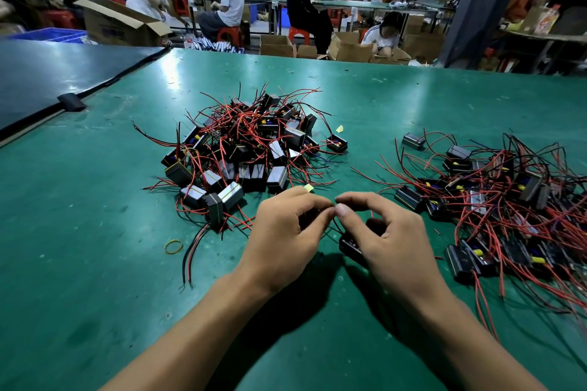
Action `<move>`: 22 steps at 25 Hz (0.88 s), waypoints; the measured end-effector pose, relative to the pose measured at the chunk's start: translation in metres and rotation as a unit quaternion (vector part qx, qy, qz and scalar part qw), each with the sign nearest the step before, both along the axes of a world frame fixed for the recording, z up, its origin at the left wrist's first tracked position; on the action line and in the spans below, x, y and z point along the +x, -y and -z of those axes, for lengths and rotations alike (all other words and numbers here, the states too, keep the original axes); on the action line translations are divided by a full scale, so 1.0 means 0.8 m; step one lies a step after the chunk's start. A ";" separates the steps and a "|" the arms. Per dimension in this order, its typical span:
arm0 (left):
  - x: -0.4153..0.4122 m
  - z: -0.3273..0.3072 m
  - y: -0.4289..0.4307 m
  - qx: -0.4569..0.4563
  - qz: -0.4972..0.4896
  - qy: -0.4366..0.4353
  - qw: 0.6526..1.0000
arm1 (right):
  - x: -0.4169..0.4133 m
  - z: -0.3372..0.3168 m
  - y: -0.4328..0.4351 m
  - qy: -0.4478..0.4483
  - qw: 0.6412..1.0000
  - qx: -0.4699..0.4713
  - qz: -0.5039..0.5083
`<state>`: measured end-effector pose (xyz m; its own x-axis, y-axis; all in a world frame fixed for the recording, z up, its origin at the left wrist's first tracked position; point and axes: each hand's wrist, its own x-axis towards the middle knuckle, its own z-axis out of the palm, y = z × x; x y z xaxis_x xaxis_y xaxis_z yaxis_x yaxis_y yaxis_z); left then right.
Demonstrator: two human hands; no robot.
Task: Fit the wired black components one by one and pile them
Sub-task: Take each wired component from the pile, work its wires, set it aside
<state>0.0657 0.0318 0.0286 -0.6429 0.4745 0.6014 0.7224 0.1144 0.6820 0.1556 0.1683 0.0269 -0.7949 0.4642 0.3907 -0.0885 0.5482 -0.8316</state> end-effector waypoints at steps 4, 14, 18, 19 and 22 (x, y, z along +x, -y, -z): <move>-0.005 0.004 0.004 -0.030 0.015 -0.056 0.998 | 0.003 -0.005 0.002 -0.004 0.999 0.052 0.007; -0.005 0.001 0.013 -0.089 -0.028 -0.175 0.980 | 0.000 -0.007 -0.001 0.090 0.992 -0.088 -0.032; -0.005 0.000 0.013 -0.091 -0.030 -0.206 0.974 | 0.000 -0.010 -0.001 0.106 0.989 -0.088 -0.048; -0.005 0.000 0.013 -0.089 -0.028 -0.207 0.974 | 0.000 -0.010 -0.001 0.102 0.990 -0.088 -0.051; -0.005 0.001 0.013 -0.090 -0.025 -0.204 0.975 | 0.001 -0.012 -0.004 0.091 0.987 -0.118 -0.063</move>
